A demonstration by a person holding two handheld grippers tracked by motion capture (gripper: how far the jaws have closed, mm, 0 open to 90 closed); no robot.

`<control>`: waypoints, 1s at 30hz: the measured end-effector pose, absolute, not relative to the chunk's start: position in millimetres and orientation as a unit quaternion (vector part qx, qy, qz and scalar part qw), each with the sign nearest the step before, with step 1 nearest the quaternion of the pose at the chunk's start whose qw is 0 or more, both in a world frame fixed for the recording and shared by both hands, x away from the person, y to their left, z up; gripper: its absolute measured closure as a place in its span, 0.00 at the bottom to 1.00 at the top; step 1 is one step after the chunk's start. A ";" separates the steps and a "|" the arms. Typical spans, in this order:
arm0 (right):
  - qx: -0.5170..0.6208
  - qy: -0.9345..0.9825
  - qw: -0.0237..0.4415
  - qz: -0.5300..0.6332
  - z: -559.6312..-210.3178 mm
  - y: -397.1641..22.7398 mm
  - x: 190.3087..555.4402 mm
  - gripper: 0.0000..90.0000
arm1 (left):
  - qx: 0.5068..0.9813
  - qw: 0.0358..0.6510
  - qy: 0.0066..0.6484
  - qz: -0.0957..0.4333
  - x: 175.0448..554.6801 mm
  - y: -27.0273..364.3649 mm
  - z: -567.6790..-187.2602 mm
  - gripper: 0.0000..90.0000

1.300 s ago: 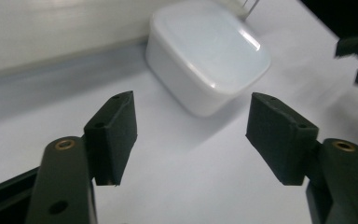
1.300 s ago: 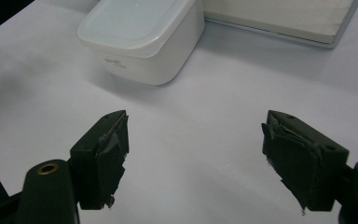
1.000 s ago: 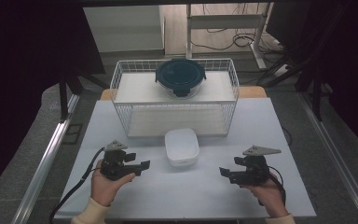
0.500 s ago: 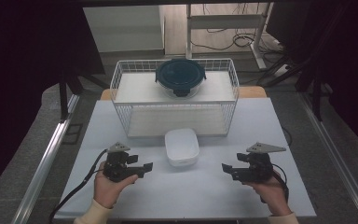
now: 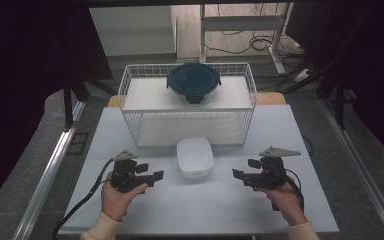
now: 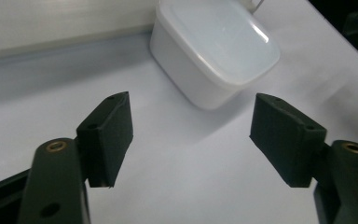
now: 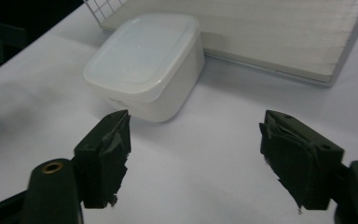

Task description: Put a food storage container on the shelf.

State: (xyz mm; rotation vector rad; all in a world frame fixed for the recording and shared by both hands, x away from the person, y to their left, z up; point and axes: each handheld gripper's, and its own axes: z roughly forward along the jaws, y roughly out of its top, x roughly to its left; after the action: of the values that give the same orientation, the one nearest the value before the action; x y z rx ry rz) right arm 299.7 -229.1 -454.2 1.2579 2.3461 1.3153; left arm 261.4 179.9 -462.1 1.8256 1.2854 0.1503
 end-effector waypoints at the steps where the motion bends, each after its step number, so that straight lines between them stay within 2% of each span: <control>1: 0.423 0.785 0.082 0.445 -453.6 -228.3 300.8 0.29 | 0.730 0.442 0.518 0.056 263.0 180.6 -460.8 0.33; 12: 0.413 0.796 0.061 0.439 -446.3 -209.2 318.4 0.36 | 0.703 0.468 0.536 -0.017 299.5 180.9 -472.9 0.34; 30: 0.430 0.795 0.021 0.427 -441.8 -168.7 366.3 0.40 | 0.685 0.480 0.544 -0.062 328.3 171.2 -464.2 0.35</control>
State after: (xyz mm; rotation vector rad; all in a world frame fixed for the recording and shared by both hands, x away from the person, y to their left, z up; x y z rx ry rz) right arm 366.3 -168.7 -441.8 1.3349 2.4645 1.3255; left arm 328.3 171.2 -464.2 1.6717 1.3276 -0.1513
